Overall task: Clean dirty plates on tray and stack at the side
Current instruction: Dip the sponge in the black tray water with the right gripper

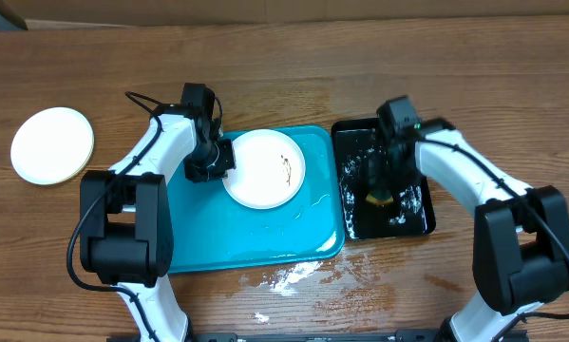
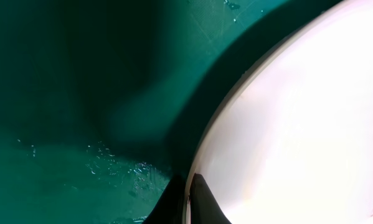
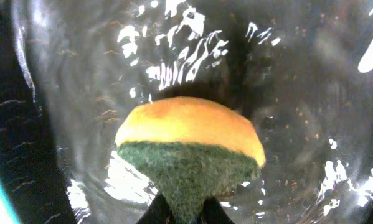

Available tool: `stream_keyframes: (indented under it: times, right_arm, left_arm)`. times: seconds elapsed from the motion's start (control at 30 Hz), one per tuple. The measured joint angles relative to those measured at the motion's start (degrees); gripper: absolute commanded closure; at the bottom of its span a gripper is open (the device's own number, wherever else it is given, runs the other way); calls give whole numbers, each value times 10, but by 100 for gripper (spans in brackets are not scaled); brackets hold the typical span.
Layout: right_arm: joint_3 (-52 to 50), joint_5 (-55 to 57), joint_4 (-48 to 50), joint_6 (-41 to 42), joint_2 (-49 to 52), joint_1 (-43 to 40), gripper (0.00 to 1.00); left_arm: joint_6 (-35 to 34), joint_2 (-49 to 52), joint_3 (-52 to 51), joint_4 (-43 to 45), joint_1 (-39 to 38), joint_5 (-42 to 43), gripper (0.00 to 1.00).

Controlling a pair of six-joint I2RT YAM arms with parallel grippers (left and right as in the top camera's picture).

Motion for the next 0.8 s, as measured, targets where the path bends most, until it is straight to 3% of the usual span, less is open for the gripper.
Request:
stream_keyframes:
  times: [0.13, 0.27, 0.43, 0.8]
  right_arm:
    - [109, -22, -62, -16, -11, 0, 96]
    - [119, -21, -101, -17, -35, 0, 96]
    - [69, 46, 10, 23, -37, -1, 96]
    - [18, 91, 98, 59, -36, -1, 96]
  left_arm:
    - [0, 0, 0, 2, 0, 1, 96]
    - [0, 0, 0, 8, -1, 1, 96]
    - [-7, 0, 0, 21, -5, 1, 96]
    - [-16, 0, 0, 25, -9, 3, 96]
